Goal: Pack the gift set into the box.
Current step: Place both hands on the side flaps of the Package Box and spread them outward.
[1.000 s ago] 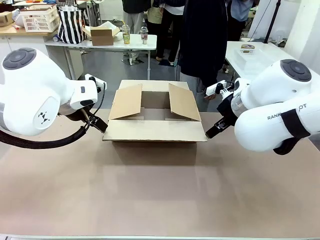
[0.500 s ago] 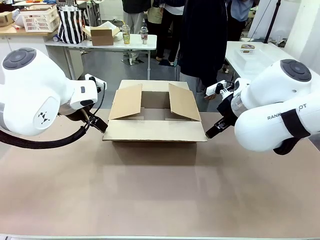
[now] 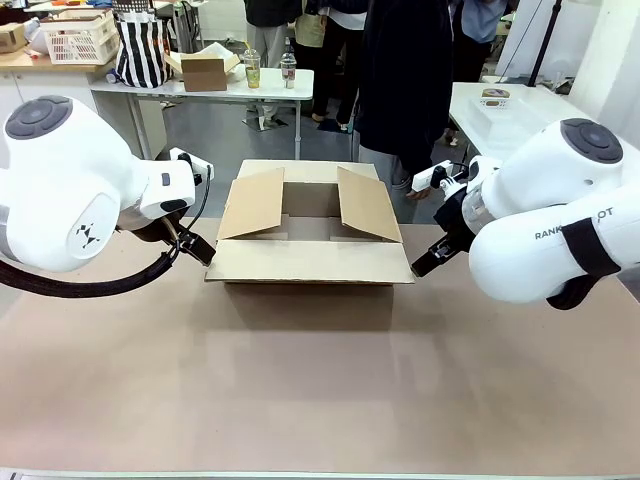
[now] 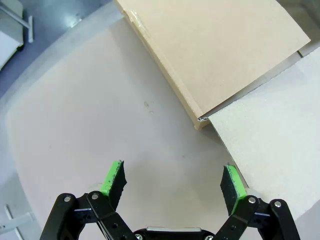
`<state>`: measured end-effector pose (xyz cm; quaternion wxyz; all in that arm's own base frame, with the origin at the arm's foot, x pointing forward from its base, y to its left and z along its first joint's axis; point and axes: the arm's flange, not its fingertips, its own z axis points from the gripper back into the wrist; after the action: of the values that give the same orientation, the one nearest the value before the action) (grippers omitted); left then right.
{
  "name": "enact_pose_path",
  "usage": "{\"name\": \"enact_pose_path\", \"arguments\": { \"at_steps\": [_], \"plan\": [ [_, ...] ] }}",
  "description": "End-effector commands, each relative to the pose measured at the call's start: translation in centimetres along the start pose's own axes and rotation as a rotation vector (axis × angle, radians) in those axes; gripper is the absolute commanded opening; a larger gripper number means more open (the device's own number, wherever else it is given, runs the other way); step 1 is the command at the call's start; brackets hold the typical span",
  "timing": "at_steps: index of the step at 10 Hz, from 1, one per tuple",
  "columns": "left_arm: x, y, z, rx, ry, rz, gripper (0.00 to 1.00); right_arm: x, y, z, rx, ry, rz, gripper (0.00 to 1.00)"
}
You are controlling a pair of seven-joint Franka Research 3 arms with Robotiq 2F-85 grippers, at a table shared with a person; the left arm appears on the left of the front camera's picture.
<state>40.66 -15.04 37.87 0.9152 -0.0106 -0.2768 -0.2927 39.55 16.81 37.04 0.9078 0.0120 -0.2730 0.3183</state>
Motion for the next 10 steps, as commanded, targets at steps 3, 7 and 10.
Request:
{"name": "enact_pose_path", "arguments": {
  "at_steps": [3, 7, 10],
  "plan": [
    [-1.0, 0.6, 9.5, -0.108, 0.174, -0.097, 1.00, 0.0, 0.0, 9.0, -0.113, 0.275, 0.025, 1.00],
    [-1.4, 0.0, 16.5, -0.093, -0.117, -0.168, 1.00, -1.7, 3.1, 15.1, 0.019, -0.098, -0.010, 1.00],
    [-0.7, 0.2, 19.6, -0.120, -0.024, -0.180, 1.00, -1.2, 3.1, 15.1, 0.272, 0.068, 0.055, 1.00]
  ]
}}
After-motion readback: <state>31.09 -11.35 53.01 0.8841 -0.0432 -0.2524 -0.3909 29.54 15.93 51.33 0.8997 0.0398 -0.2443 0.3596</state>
